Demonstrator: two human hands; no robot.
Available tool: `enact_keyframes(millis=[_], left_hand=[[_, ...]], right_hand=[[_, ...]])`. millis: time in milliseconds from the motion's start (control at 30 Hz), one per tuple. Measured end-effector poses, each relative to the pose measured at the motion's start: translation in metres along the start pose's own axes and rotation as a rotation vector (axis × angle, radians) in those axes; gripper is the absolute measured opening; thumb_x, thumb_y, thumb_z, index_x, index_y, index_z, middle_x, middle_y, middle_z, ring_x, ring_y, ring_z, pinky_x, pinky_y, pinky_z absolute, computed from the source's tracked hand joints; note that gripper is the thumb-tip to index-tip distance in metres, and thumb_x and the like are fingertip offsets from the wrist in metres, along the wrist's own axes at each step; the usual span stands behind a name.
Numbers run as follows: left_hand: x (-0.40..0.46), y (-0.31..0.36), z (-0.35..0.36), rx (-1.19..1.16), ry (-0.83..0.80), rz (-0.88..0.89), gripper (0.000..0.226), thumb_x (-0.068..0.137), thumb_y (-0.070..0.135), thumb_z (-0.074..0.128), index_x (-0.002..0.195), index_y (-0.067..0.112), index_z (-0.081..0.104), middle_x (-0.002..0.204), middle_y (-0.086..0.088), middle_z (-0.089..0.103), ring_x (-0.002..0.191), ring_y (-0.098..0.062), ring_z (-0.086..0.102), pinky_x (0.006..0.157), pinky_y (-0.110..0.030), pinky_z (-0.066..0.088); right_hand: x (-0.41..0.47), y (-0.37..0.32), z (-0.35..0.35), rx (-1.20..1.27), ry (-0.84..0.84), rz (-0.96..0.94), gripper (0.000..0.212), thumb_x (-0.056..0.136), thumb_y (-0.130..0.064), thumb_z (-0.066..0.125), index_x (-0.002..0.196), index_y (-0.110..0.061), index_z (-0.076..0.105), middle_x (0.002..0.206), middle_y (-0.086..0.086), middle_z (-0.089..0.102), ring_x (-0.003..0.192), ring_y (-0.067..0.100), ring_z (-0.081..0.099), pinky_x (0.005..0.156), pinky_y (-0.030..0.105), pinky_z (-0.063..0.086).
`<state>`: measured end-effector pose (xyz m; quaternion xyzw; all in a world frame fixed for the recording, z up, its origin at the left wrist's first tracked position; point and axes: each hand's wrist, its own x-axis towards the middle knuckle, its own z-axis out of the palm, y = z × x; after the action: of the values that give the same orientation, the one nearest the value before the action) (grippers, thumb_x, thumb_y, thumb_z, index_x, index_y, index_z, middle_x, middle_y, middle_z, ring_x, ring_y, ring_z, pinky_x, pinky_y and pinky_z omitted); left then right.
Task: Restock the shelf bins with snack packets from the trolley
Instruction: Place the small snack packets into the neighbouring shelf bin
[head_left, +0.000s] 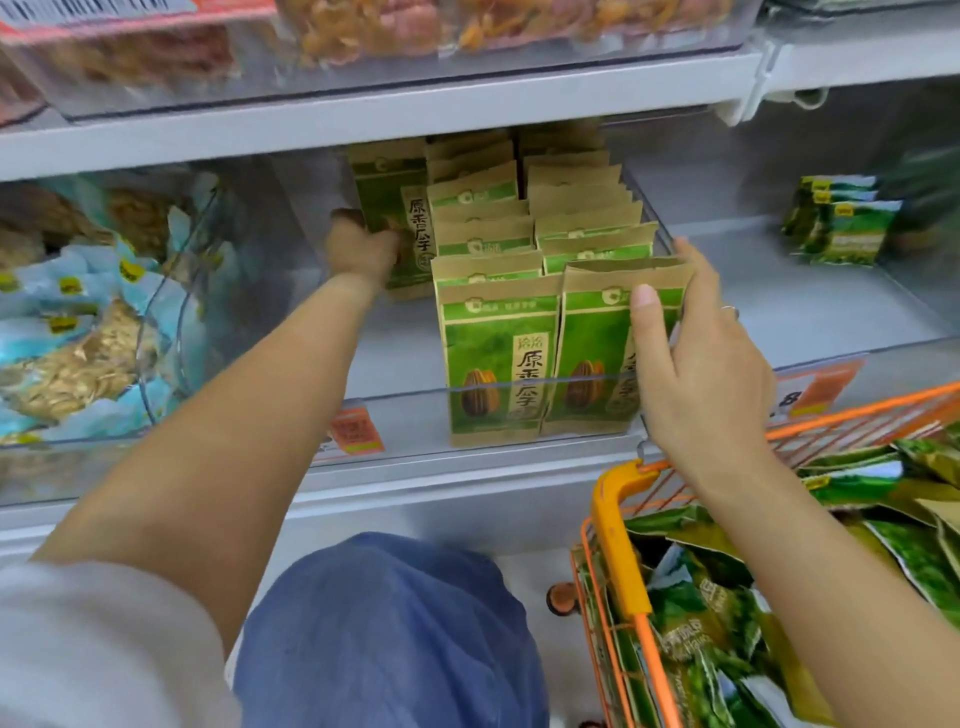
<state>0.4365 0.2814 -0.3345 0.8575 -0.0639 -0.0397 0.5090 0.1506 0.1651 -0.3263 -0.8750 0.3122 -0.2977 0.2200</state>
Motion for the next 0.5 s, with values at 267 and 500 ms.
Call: enact_keyframes(millis=[267,500], left_hand=[[0.000,-0.011,0.006,0.280,-0.012,0.086,0.058,0.079,0.033,0.075,0.121,0.000,0.051,0.123,-0.016,0.060,0.115,-0.031,0.057,0.081,-0.031,0.043],[-0.004,-0.008,0.009,0.353,0.088,0.138,0.058,0.083,0.033,0.071,0.121,-0.001,0.044,0.124,-0.020,0.058,0.114,-0.037,0.055,0.084,-0.039,0.044]], right_hand=[[0.000,-0.001,0.000,0.014,-0.007,0.007,0.065,0.093,-0.057,0.016,0.149,-0.026,0.024,0.130,0.007,0.057,0.118,0.031,0.052,0.078,0.040,0.040],[-0.001,-0.003,0.000,0.004,0.006,0.004,0.063,0.094,-0.056,0.017,0.149,-0.026,0.025,0.128,0.007,0.058,0.116,0.030,0.053,0.076,0.037,0.038]])
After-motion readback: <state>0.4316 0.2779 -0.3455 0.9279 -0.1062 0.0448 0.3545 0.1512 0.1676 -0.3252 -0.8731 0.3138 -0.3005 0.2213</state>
